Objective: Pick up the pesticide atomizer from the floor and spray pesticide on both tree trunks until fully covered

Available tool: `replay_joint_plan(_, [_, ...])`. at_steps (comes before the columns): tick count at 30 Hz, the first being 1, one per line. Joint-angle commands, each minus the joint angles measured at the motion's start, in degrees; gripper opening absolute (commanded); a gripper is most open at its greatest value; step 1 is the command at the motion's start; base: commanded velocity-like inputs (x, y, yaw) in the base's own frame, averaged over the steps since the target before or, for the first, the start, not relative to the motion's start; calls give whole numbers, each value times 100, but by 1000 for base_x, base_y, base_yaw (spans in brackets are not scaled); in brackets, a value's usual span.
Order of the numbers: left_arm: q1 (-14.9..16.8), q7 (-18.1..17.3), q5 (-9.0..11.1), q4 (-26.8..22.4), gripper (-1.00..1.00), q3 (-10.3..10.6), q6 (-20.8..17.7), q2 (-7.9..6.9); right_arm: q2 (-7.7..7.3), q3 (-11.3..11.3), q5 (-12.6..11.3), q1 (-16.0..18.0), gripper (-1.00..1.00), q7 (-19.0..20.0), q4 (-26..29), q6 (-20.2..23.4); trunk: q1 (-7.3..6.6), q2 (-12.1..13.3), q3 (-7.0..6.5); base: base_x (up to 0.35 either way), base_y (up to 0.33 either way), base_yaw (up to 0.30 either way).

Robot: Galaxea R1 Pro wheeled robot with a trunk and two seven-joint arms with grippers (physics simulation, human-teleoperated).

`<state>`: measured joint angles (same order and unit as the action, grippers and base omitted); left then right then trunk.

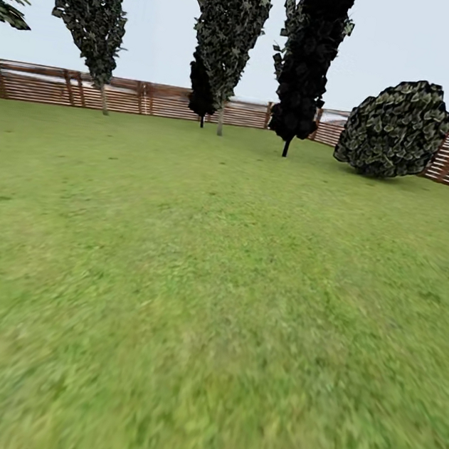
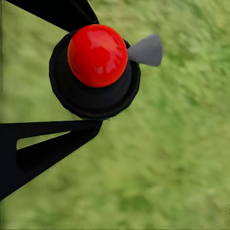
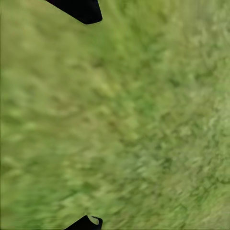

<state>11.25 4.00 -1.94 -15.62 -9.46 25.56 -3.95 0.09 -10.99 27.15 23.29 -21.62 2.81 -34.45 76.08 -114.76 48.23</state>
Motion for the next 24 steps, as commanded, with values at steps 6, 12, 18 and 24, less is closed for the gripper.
replay_joint_plan(6, [0,2,0,-2,-100,-19,3,0,0,1,0,0,100,0,0,0,0,0,-36,0,49,226])
replay_joint_plan(12, [0,4,8,-2,-100,-29,9,0,0,1,0,0,100,0,0,0,0,0,-72,0,247,226])
replay_joint_plan(18, [0,4,10,-3,-100,-29,10,-5,0,1,0,0,100,0,0,0,0,0,-108,0,24,226])
replay_joint_plan(24, [0,4,33,-3,-100,-39,2,-8,0,1,0,0,100,0,0,0,0,0,-143,0,0,226])
